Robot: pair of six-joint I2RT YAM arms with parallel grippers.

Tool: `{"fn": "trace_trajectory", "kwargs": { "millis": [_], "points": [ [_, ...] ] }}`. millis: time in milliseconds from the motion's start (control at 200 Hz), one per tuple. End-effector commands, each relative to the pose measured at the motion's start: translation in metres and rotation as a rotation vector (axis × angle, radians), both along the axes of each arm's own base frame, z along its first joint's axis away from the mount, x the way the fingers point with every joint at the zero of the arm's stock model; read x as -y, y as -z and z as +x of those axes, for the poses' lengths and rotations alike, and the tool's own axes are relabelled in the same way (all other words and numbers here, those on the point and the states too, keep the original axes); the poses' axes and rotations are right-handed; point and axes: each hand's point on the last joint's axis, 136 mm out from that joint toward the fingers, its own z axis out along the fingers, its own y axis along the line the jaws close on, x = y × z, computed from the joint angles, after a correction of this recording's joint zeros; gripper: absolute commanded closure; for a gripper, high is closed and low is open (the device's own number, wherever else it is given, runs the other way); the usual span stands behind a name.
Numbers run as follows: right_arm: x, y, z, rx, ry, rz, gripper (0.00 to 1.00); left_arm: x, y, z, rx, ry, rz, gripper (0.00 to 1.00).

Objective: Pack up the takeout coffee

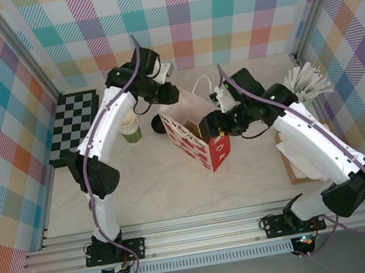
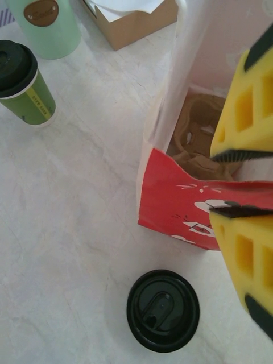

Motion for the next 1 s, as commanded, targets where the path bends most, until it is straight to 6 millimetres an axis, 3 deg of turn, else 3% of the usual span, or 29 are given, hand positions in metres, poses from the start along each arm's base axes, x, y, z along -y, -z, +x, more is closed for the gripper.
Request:
{"fn": "trace_trajectory", "kwargs": {
  "millis": [0,110,175,305,400,485,650,795,890,995],
  "points": [
    [0.041,-0.028,0.016,0.21,0.088,-0.141,0.23,-0.006,-0.018,0.003,0.018,-0.008,-0.021,0.57],
    [0.074,-0.033,0.039,0.326,0.202,-0.257,0.11,-0.025,-0.043,0.013,0.12,-0.093,-0.009,0.3],
    [0.083,-0.04,0.048,0.368,0.251,-0.223,0.04,-0.042,-0.055,0.016,0.176,-0.177,0.013,0.2],
    [0.087,-0.054,0.064,0.48,0.235,-0.125,0.0,-0.079,-0.07,0.011,0.22,-0.42,0.016,0.14],
    [0.074,-0.042,0.068,0.492,0.072,-0.151,0.0,-0.087,-0.06,-0.007,0.16,-0.56,-0.093,0.14],
    [0.068,-0.02,0.078,0.435,-0.018,-0.211,0.08,-0.093,-0.046,-0.025,0.099,-0.663,-0.188,0.14],
    [0.084,0.013,0.109,0.399,-0.042,-0.422,0.24,-0.126,-0.041,-0.056,0.102,-0.829,-0.215,0.1],
    [0.073,0.016,0.12,0.402,-0.092,-0.41,0.46,-0.154,-0.045,-0.068,0.203,-0.904,-0.195,0.0],
    [0.066,0.016,0.123,0.379,-0.093,-0.393,0.62,-0.157,-0.046,-0.072,0.224,-0.9,-0.196,0.0],
    [0.06,0.013,0.12,0.342,-0.052,-0.351,0.73,-0.156,-0.043,-0.072,0.222,-0.876,-0.182,0.0]
  ]
}}
